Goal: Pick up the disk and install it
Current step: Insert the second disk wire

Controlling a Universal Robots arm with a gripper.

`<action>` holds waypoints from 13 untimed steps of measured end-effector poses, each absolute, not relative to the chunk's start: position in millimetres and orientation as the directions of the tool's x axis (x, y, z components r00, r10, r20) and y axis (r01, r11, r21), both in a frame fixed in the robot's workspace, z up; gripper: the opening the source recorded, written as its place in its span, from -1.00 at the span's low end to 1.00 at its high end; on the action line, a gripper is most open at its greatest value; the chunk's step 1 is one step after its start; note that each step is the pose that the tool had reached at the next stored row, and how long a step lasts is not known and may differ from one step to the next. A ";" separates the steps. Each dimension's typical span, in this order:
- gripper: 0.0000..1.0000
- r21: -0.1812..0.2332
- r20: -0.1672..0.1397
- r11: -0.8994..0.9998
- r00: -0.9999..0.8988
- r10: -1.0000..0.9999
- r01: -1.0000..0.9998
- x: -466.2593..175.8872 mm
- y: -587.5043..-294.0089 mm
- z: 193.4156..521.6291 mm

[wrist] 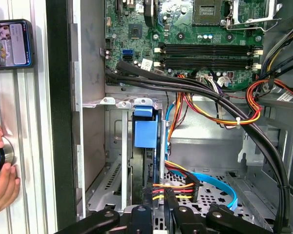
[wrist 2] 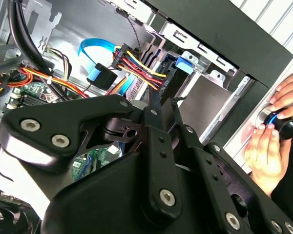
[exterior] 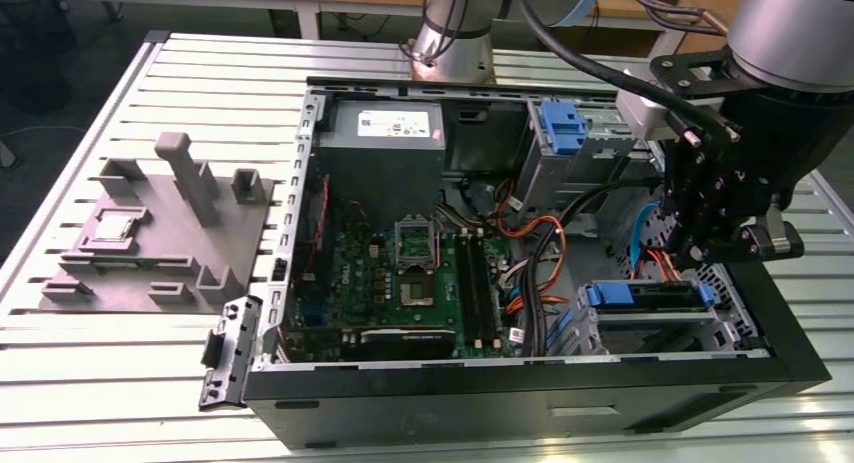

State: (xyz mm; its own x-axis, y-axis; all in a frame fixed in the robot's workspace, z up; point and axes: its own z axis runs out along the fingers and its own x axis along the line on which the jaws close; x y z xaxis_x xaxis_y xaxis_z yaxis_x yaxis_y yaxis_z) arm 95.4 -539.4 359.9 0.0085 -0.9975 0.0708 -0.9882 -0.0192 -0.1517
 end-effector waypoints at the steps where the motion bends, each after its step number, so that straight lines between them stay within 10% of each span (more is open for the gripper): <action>1: -0.52 -0.152 0.071 -0.019 0.008 -0.997 -0.988 95.4 -539.4 359.9; 13: -0.52 -0.116 0.061 -0.018 0.011 -0.998 -0.993 95.8 -539.4 363.5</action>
State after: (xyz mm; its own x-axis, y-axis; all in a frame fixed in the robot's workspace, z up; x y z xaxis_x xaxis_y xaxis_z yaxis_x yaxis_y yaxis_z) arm 95.8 -539.4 363.5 0.0108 -0.9981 0.0614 -0.9931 -0.0179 -0.1163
